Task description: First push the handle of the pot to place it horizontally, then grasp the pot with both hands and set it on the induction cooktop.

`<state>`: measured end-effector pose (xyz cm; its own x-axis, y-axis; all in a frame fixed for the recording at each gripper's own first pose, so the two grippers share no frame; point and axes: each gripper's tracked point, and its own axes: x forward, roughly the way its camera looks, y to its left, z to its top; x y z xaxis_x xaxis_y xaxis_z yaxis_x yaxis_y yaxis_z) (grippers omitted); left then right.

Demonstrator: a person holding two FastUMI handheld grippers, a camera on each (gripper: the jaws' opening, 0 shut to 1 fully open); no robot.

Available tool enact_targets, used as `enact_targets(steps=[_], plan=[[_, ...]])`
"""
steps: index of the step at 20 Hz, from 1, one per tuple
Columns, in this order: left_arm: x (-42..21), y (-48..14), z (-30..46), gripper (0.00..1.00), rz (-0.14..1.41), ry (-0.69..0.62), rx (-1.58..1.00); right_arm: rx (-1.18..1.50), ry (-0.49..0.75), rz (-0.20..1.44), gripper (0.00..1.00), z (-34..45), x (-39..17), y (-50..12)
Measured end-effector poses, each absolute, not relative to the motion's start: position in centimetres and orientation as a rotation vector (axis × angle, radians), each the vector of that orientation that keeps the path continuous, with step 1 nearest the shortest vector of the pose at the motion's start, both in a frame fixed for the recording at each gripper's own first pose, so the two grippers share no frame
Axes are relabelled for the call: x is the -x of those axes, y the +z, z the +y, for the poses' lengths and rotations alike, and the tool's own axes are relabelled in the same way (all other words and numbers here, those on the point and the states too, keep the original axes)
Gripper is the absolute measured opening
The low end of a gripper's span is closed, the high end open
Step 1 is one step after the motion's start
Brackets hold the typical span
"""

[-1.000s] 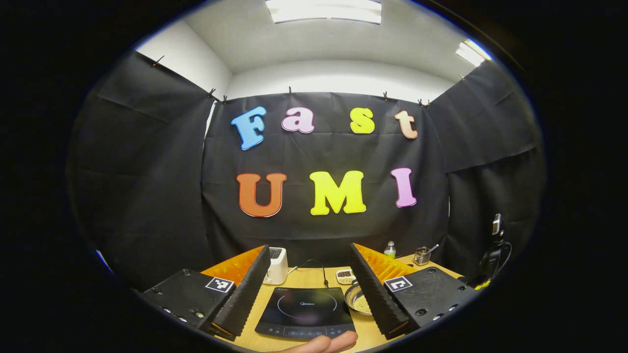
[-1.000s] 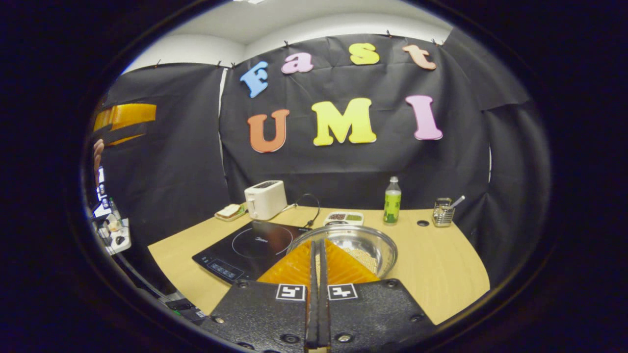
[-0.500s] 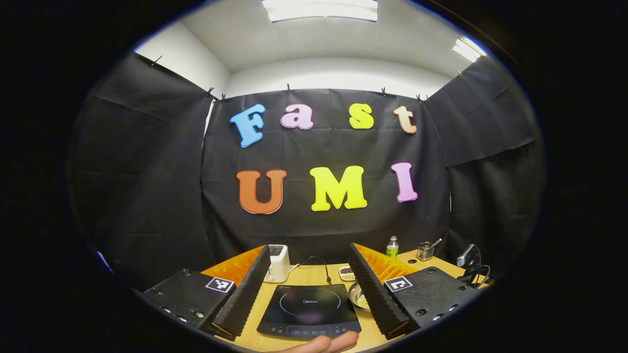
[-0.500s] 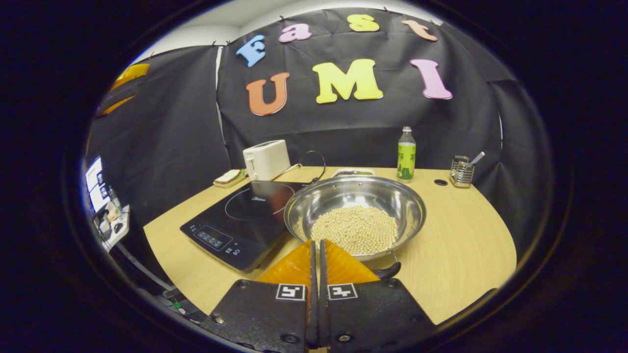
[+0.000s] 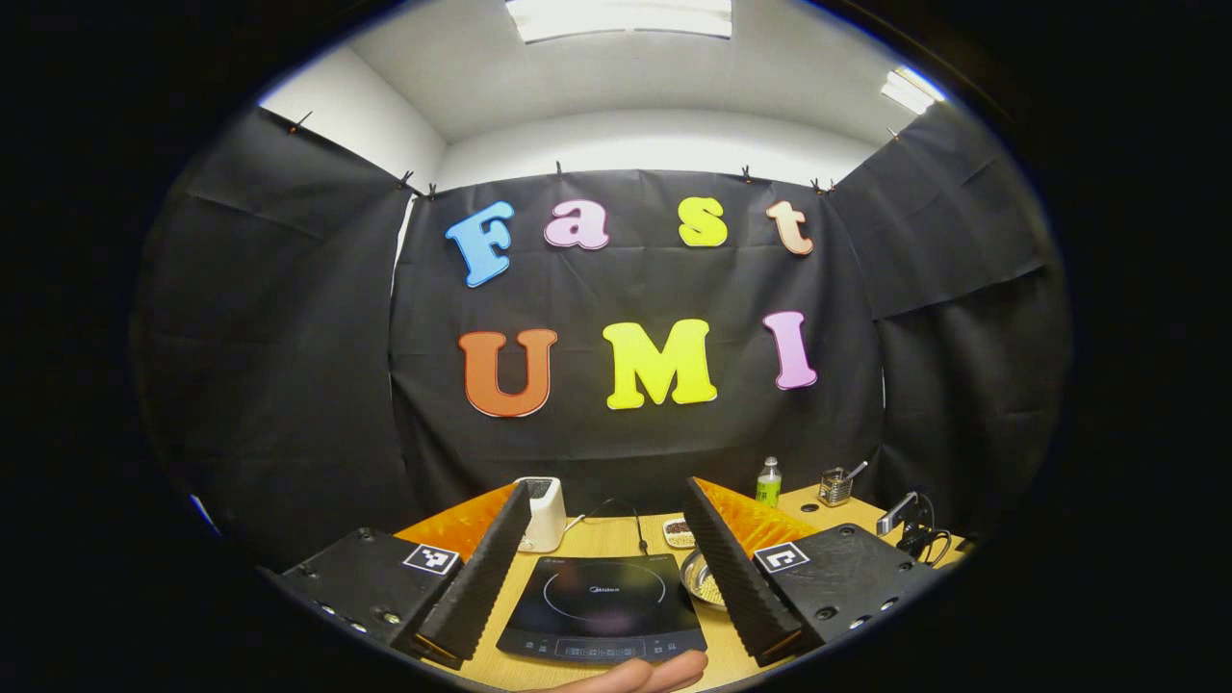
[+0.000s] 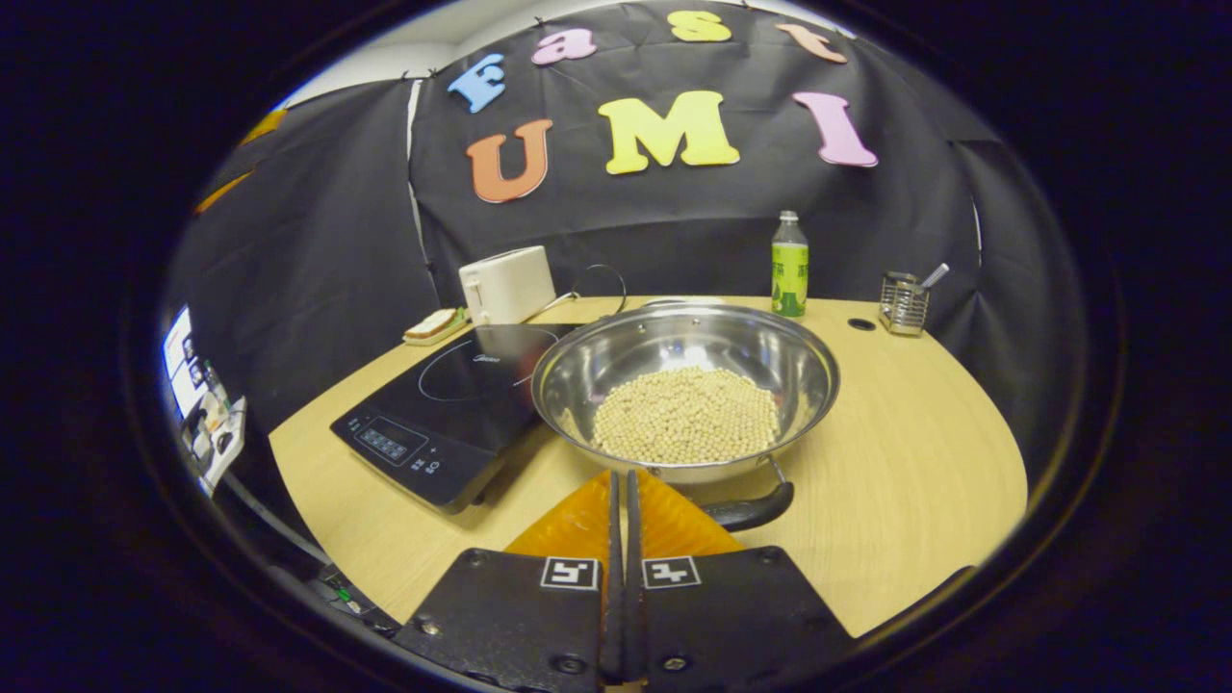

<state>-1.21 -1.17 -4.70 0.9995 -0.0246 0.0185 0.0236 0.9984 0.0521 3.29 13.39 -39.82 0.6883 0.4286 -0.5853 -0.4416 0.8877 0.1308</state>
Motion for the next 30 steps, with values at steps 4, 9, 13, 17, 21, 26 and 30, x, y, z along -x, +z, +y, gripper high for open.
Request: enact_targets(steps=[4, 9, 13, 17, 21, 26, 30], plan=[[0.5, -4.5, -1.5, 0.95, -0.029, -0.023, -0.049, 0.035, 0.502, 0.660, 0.04, 13.0, -3.5, -39.9], [-1.0, -4.1, -2.2, 0.95, -0.055, -0.011, -0.079, 0.065, 0.544, 0.677, 0.04, 12.6, -3.7, -39.8], [-2.6, -4.1, -2.7, 0.95, -0.060, 0.008, -0.089, 0.082, 0.525, 0.674, 0.04, 10.7, -4.8, -39.9], [-4.2, -4.2, -2.8, 0.95, -0.062, 0.028, -0.092, 0.010, 0.547, 0.721, 0.04, 10.4, -4.8, -39.8], [-5.6, -4.9, -4.1, 0.95, -0.046, -0.010, -0.057, 0.056, 0.557, 0.718, 0.04, 9.4, -5.1, -39.7], [-7.0, -6.2, -5.2, 0.95, -0.013, -0.030, -0.065, 0.043, 0.516, 0.719, 0.04, 6.8, -6.4, -39.6], [-8.0, -7.0, -4.8, 0.95, 0.009, 0.018, -0.061, 0.016, 0.502, 0.726, 0.04, 5.3, -7.9, -39.5]])
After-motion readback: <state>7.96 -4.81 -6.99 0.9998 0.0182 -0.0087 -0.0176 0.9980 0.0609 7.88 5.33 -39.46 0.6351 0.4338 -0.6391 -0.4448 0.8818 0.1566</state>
